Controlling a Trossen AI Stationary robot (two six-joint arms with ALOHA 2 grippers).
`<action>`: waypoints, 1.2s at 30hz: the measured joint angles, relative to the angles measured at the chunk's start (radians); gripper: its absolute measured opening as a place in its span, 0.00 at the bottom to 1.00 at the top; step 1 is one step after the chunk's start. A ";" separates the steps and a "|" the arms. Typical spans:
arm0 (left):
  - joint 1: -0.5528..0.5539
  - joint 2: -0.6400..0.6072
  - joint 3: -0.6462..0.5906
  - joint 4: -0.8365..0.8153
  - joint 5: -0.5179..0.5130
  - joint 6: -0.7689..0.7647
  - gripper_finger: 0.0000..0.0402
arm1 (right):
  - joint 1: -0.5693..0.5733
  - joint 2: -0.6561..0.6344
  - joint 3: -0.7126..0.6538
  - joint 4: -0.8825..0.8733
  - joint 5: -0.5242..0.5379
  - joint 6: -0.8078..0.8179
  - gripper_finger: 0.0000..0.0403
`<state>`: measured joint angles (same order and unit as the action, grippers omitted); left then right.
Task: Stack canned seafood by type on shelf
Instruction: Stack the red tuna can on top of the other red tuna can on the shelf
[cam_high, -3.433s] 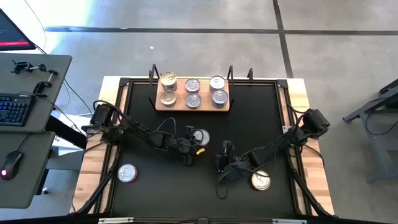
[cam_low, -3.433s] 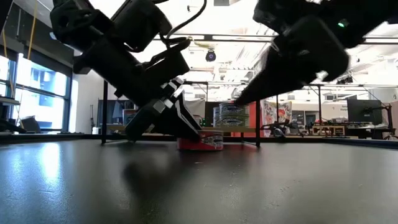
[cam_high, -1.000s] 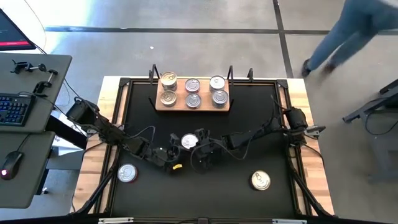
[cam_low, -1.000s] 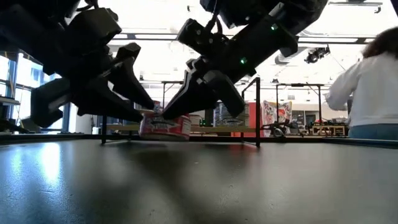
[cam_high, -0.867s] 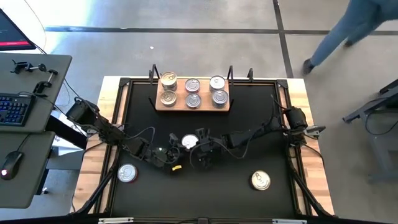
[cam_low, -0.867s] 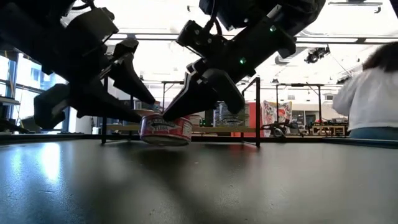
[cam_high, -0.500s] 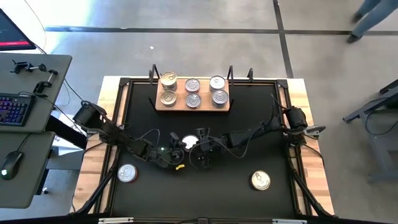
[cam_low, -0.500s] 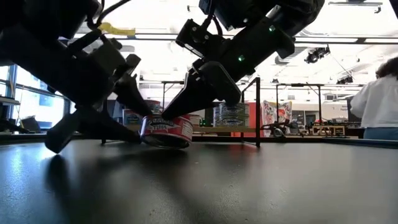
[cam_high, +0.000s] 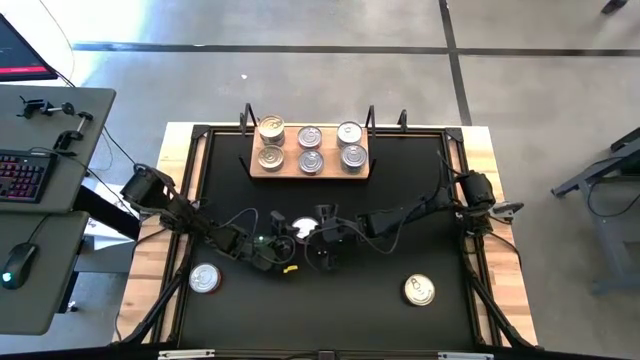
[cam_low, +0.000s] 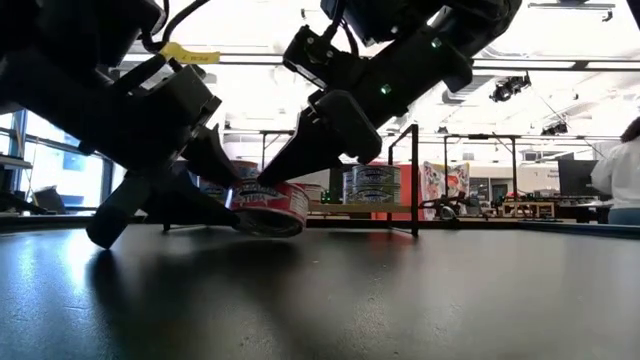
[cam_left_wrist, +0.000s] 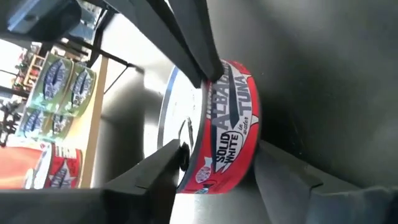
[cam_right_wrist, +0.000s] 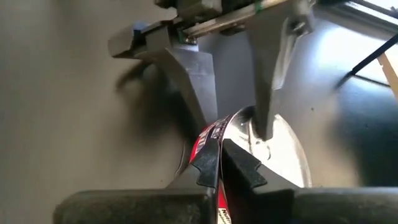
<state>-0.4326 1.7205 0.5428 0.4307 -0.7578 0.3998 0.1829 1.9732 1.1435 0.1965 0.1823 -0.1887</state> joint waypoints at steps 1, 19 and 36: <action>-0.002 0.000 0.000 -0.001 0.004 -0.013 0.43 | 0.000 0.000 0.000 0.005 0.001 -0.001 0.00; -0.054 -0.066 -0.002 0.040 0.023 -0.169 0.33 | 0.080 -0.028 0.002 0.014 0.072 -0.247 0.54; -0.050 -0.106 0.001 0.017 0.058 -0.183 0.33 | 0.138 -0.010 0.001 -0.002 0.297 -0.287 0.30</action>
<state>-0.4822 1.6147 0.5438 0.4474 -0.6996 0.2165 0.3206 1.9636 1.1446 0.1947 0.4788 -0.4758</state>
